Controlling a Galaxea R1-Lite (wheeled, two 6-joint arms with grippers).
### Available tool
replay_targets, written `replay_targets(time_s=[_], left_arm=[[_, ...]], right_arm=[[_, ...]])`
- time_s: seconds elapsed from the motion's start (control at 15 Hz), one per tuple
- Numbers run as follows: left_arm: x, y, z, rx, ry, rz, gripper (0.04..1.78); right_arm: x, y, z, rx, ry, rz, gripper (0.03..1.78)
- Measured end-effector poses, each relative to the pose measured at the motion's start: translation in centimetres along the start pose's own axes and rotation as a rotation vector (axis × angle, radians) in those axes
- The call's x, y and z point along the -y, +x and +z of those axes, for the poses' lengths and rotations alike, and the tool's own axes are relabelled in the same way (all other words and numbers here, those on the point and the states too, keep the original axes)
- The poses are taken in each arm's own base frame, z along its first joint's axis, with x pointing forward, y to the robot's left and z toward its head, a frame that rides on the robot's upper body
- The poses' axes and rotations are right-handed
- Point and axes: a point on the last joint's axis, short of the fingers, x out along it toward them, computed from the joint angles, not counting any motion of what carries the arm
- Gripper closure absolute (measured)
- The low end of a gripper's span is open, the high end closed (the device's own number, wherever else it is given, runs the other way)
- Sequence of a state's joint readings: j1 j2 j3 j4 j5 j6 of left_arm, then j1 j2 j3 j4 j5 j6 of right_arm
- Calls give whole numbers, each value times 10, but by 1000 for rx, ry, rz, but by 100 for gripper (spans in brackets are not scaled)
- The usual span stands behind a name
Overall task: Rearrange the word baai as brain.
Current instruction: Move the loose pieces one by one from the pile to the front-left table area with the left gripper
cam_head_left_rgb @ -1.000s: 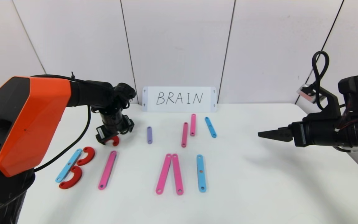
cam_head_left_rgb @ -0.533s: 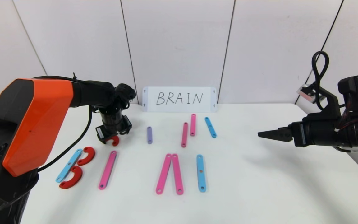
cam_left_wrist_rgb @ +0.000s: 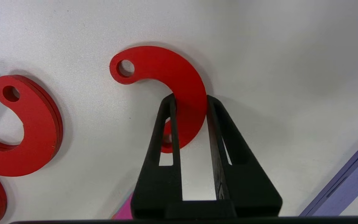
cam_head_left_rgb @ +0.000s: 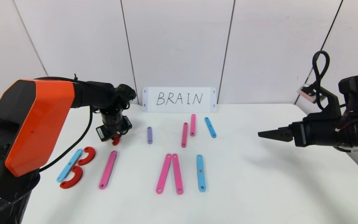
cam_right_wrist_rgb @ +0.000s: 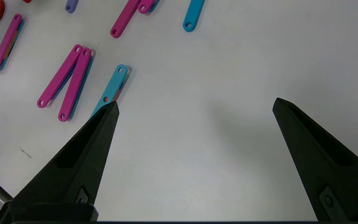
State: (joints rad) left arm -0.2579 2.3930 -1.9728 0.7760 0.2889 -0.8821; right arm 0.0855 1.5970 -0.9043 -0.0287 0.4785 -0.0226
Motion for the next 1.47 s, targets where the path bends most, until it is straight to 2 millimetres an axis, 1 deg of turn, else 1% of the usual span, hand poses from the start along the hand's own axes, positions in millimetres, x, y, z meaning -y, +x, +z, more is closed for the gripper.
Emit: replay_targets(time_s=[0.33,0.6,1.07,1.47], left_arm=[[0,4,-1,-5,6,8,153],[0,0,0,-3,65,-2,153],[1,-8,3,5,297,-41,153],[2,-22,4,-47,536,-177,153]], right_arm=[[-1,0,0,-2,-2,3,8],[-1,1,0,-2,-3,4,8],[-2,1,0,-4,-4,7,8],[-3,3,-1,-8,-3,8,8]])
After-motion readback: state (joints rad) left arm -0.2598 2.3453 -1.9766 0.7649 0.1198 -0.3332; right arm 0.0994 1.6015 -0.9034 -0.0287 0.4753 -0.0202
